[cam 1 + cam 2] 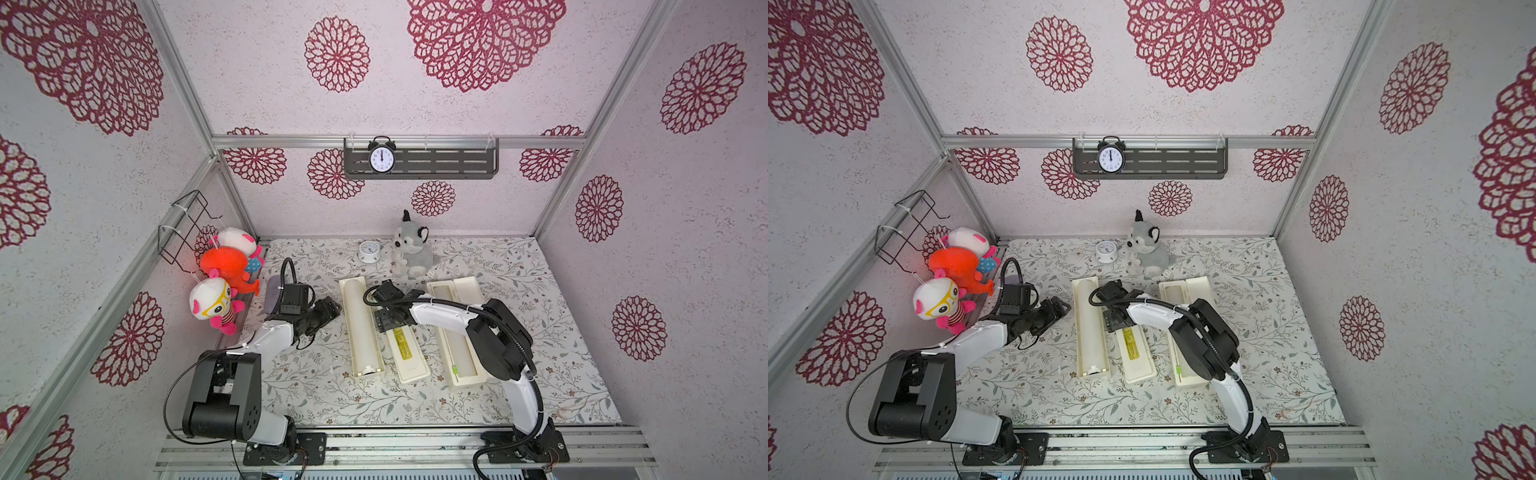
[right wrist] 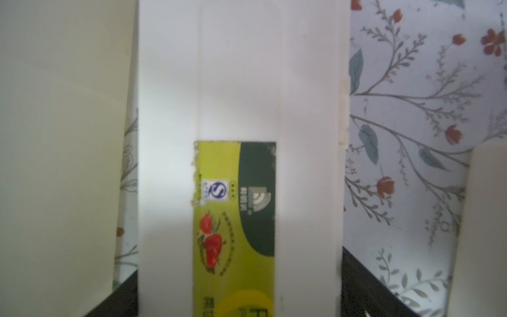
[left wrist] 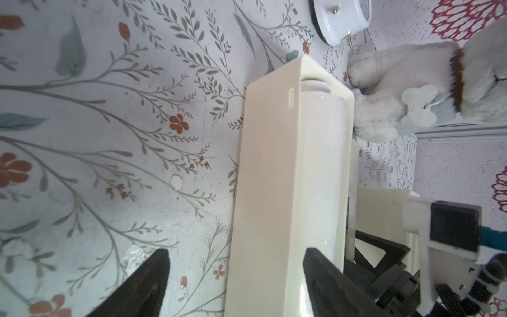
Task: Put plastic wrap rolls into dispensers
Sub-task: Pick up the lid from the center of the board, then close the lid on the plastic wrap cutting box.
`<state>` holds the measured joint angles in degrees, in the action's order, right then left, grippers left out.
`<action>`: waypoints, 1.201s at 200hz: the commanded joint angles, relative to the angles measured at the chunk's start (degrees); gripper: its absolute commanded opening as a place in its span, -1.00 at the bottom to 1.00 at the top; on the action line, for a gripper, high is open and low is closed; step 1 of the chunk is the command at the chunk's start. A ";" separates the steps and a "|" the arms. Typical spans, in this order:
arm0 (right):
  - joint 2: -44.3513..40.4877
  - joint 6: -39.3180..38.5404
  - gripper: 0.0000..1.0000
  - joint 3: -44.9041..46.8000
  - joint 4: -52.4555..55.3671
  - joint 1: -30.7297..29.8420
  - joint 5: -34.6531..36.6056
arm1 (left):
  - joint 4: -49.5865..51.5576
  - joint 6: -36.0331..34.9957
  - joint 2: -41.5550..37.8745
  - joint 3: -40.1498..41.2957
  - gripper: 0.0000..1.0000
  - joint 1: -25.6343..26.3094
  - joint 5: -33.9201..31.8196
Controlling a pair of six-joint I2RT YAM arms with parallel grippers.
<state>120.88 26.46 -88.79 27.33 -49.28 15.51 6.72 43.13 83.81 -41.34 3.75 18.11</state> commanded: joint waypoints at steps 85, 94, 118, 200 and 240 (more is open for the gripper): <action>-7.38 5.44 0.75 -11.52 6.60 -0.98 -7.36 | 0.87 -1.01 -5.93 -0.84 0.63 -4.48 1.41; -6.34 6.69 0.76 -12.82 6.98 -1.38 -8.13 | 0.90 -0.96 -6.39 -0.93 0.63 -4.80 0.39; -3.53 10.81 0.76 -15.51 7.73 -2.17 -9.43 | 0.60 -1.74 -7.51 -1.02 0.64 -4.91 -3.75; 6.73 15.07 0.78 -27.96 14.80 -5.89 -4.75 | -13.51 3.59 -3.99 2.25 0.68 -7.46 6.36; 8.31 15.58 0.78 -29.55 14.95 -6.34 -4.44 | -23.26 7.96 1.23 2.39 0.71 -7.48 15.28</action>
<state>129.43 40.21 -116.16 41.08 -55.55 9.28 -8.14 47.94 82.06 -39.11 -3.60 26.52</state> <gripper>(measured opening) 0.892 0.852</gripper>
